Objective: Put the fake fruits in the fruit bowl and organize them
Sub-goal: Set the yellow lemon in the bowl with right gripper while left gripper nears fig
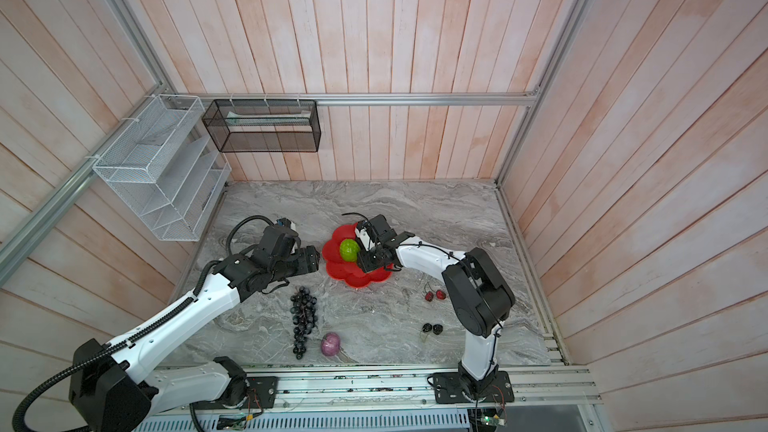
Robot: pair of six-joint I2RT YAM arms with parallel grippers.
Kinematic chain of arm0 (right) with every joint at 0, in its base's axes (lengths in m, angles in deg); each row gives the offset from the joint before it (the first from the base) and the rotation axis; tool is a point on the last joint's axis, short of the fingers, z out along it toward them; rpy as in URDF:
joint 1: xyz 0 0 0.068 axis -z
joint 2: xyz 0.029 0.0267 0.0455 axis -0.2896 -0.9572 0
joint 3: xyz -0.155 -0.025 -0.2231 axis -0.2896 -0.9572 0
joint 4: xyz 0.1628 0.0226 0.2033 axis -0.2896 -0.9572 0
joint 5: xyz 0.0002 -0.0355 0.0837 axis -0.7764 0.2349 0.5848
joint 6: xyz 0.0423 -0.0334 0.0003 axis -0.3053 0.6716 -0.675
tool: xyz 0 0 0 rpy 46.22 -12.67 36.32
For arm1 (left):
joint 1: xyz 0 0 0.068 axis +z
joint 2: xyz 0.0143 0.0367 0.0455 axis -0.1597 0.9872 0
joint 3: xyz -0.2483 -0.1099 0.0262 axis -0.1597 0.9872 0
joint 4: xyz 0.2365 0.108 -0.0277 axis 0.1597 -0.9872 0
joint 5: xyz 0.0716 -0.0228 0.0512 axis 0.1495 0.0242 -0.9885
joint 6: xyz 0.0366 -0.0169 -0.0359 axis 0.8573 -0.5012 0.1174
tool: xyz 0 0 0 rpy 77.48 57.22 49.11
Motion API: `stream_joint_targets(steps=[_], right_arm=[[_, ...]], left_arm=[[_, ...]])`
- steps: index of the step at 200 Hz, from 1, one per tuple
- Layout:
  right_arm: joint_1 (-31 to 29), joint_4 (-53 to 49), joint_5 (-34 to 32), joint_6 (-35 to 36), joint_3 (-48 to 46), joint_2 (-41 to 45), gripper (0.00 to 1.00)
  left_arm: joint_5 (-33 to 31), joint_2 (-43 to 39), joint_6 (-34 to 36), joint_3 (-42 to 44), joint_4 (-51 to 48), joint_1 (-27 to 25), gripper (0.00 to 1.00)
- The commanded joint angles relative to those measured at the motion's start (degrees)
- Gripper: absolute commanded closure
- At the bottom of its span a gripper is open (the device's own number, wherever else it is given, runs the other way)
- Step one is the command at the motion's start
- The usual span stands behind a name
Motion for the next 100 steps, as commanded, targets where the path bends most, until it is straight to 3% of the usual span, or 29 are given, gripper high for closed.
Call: stream_joint_targets(steps=[1,50,100], right_arm=[[0.26,2.37,-0.18,1.45,2.58,-2.02,0.57],[0.30,1.99,-0.84,2.69,4.85,-5.71,0.52],[0.34,1.65,-1.10,3.14,5.58,-5.98,0.32]], left_arm=[[-1.22,-0.88,-0.90,0.25,-2.32,0.39,0.12],[-0.47,-2.39,-0.91,-0.87,-4.78,0.39,0.12],[6.88,-3.23,0.49,-2.30,-10.40,0.28,0.09]])
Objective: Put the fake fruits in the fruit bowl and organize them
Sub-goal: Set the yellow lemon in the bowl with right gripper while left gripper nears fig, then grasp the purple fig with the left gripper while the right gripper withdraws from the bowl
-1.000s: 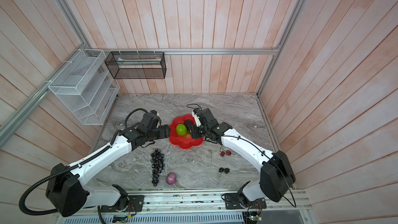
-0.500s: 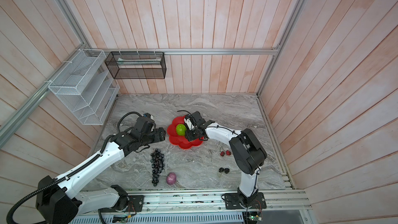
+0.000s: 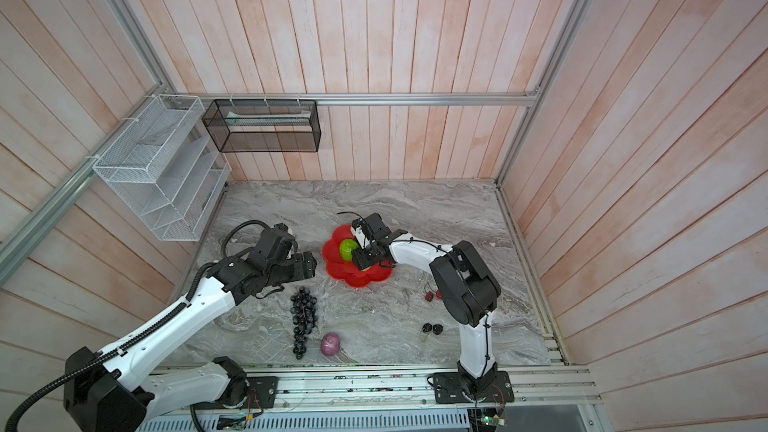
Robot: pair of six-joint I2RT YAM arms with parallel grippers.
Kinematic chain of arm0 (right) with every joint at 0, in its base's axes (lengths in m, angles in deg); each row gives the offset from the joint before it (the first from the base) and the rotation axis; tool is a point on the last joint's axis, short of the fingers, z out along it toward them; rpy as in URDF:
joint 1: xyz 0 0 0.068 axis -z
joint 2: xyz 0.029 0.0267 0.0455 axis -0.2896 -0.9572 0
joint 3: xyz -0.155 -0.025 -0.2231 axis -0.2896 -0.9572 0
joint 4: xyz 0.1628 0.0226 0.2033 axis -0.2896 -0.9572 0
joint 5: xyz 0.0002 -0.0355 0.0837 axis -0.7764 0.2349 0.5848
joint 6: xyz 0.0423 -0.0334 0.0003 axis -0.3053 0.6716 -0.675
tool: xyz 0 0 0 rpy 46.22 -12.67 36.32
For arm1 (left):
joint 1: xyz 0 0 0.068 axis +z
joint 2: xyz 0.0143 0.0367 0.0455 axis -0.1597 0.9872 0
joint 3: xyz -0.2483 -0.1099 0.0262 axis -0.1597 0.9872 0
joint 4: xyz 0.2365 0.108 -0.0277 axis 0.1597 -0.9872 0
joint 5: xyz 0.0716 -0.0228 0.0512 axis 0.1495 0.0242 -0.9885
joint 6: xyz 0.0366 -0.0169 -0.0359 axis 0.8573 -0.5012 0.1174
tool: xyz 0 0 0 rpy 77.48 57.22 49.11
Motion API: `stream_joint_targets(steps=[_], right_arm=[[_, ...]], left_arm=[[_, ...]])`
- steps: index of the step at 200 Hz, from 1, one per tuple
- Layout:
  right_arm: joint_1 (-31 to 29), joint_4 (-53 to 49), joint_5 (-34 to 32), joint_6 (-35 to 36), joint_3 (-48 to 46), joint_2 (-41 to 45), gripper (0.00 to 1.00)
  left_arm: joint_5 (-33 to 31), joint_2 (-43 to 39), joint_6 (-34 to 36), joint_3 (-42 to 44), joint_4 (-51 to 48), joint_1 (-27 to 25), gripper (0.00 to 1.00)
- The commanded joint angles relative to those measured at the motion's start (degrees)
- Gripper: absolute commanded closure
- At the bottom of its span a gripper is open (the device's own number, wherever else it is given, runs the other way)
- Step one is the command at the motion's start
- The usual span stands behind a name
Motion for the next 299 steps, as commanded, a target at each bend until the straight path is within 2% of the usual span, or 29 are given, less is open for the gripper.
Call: stream_joint_targets(steps=[1,27,44,73,125,161,212,267,299], right_arm=[[0.28,-0.23,-0.47,0.69,1.42,-0.39,0.32],[0.22,-0.27,-1.68,1.02,1.27,1.80,0.26],[0.20,-2.33,-2.56,1.59,2.36,3.74,0.25],[-0.05,-4.11,-3.86,2.00,1.49,9.22,0.22],[-0.41,-3.66,-6.12,0.64,-2.97,17.99,0.20],[-0.41,-0.51,-6.28,-0.25,-6.55,21.15,0.20],[-0.42,0.74,-5.82,-0.55,-8.78,22.60,0.20],[-0.41,1.56,-5.17,-0.96,-10.53,23.10,0.22],[-0.44,2.68,-5.74,-1.48,-12.11,24.02,0.23]], left_arm=[[4.83,-0.89,0.76,-2.07,-4.37,0.29,0.09],[9.22,-0.97,0.57,-2.27,-7.58,-0.63,0.10],[10.58,-0.93,-0.27,-2.22,-9.55,-3.12,0.10],[10.44,-0.42,-3.77,-1.84,-12.67,-10.98,0.10],[10.59,1.60,-15.01,1.76,-11.57,-27.99,0.10],[7.67,8.23,-19.54,0.87,-14.08,-34.10,0.10],[7.88,13.06,-20.27,4.29,-11.53,-34.95,0.12],[9.53,15.40,-19.75,8.24,-2.41,-34.16,0.27],[9.10,16.04,-19.73,9.29,-0.37,-33.99,0.31]])
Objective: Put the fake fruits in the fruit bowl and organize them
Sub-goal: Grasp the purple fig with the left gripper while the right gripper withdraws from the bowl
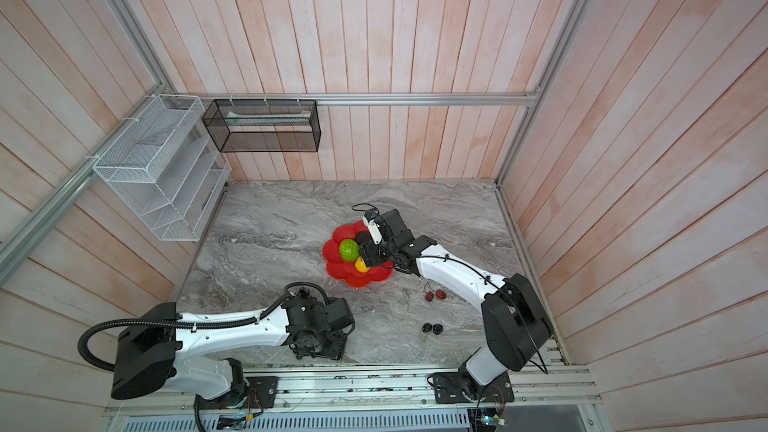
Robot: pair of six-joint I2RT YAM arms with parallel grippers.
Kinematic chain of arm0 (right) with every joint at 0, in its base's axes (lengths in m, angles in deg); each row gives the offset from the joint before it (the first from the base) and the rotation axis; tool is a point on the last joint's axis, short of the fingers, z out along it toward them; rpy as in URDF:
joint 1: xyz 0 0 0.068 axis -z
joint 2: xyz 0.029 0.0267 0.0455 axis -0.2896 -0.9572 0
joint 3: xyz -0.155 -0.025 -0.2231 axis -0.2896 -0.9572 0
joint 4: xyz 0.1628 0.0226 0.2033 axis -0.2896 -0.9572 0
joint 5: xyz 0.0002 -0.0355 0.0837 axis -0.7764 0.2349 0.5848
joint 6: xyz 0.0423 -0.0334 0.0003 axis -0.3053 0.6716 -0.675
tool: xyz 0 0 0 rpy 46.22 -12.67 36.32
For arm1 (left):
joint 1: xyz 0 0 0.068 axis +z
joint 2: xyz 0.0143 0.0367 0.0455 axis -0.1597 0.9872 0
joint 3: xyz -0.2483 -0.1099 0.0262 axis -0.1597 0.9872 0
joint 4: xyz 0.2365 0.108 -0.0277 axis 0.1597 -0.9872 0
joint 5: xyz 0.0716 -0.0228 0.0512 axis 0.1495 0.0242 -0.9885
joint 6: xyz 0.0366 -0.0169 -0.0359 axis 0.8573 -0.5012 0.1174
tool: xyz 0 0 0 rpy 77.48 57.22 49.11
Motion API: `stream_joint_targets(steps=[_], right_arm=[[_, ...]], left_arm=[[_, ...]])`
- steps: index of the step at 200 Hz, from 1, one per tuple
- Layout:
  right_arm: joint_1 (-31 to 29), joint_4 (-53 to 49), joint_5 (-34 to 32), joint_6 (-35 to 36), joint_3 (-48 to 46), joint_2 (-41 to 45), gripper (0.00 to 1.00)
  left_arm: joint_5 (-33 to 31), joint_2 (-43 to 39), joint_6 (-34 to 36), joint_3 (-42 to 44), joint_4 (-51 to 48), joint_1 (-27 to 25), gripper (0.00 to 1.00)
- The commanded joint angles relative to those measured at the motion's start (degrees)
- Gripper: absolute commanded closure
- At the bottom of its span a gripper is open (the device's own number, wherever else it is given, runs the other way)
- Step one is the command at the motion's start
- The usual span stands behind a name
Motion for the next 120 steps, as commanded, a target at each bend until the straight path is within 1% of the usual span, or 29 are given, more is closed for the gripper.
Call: stream_joint_targets(steps=[1,31,62,120], right_arm=[[-0.40,1.69,-0.41,-0.90,-1.19,1.95,0.23],[-0.35,1.26,-0.43,-0.78,-1.46,1.83,0.24],[-0.35,1.60,-0.43,-1.17,-2.34,2.17,0.25],[-0.35,1.78,-0.39,-1.18,-2.98,2.26,0.26]], left_arm=[[-0.26,0.70,-0.16,0.99,3.42,0.42,0.32],[-0.19,2.40,0.75,1.34,4.06,0.69,0.41],[-1.47,2.35,0.71,1.75,4.49,0.98,0.43],[-2.56,3.28,2.75,2.44,6.98,2.93,0.42]])
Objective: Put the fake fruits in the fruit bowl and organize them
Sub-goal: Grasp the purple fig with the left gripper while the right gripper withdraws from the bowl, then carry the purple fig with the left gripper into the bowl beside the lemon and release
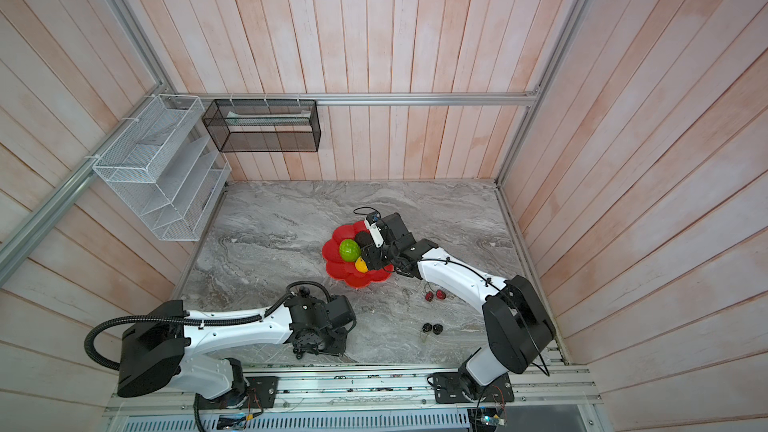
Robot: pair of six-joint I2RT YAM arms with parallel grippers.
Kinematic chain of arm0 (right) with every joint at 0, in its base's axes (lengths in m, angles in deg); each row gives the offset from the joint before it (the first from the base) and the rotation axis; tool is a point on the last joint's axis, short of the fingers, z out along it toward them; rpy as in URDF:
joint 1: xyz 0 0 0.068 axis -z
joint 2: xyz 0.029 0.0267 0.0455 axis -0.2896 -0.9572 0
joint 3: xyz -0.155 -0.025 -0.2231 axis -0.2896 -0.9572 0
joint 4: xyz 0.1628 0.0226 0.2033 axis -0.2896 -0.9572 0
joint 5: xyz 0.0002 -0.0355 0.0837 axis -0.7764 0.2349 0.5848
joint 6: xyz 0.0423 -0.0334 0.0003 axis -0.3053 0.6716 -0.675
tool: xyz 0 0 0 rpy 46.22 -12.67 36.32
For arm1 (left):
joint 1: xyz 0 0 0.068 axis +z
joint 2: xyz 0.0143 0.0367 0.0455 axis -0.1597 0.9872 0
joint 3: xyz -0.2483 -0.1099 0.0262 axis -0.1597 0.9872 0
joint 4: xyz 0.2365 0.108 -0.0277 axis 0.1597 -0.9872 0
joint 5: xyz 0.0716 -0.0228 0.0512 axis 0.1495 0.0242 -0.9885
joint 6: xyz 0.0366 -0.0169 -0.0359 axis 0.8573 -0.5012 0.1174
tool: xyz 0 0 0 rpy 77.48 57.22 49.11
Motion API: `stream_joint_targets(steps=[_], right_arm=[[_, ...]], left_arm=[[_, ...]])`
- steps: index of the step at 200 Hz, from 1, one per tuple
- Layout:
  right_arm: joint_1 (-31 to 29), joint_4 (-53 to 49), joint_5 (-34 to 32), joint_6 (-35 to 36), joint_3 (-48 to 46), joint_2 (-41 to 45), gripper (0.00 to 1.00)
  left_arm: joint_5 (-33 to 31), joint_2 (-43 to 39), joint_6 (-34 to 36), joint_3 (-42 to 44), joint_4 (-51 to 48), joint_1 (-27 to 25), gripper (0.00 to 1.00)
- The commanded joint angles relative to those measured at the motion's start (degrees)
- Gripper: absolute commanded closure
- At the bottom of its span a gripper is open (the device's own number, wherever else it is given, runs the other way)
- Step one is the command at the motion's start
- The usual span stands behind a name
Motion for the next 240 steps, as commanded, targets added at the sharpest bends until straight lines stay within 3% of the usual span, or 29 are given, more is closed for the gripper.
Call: stream_joint_targets(steps=[1,26,61,135,166,180,240], right_arm=[[-0.35,0.83,-0.41,-0.70,-0.96,1.59,0.26],[-0.39,0.88,-0.43,-0.78,-1.27,1.58,0.26],[-0.35,1.43,-0.67,-0.96,-2.27,2.19,0.27],[-0.40,2.30,-2.26,-1.29,-4.50,4.98,0.27],[-0.35,1.94,-3.20,-1.38,-5.01,7.13,0.28],[-0.35,1.37,-3.28,-1.57,-5.03,8.36,0.28],[-0.09,-0.35,-4.17,-3.42,-7.96,15.07,0.28]], left_arm=[[-2.79,1.81,1.67,1.53,2.36,0.89,0.42],[-2.61,3.34,2.16,1.51,3.11,0.94,0.43],[-3.26,2.00,2.07,1.65,3.45,0.96,0.60],[-3.68,-6.41,5.81,-2.67,-1.33,4.58,0.63],[-2.38,-6.57,11.91,-9.67,-1.77,10.17,0.63],[-1.73,-4.61,15.61,-13.15,-1.77,15.13,0.63],[1.61,11.22,28.25,-26.68,-0.47,25.12,0.63]])
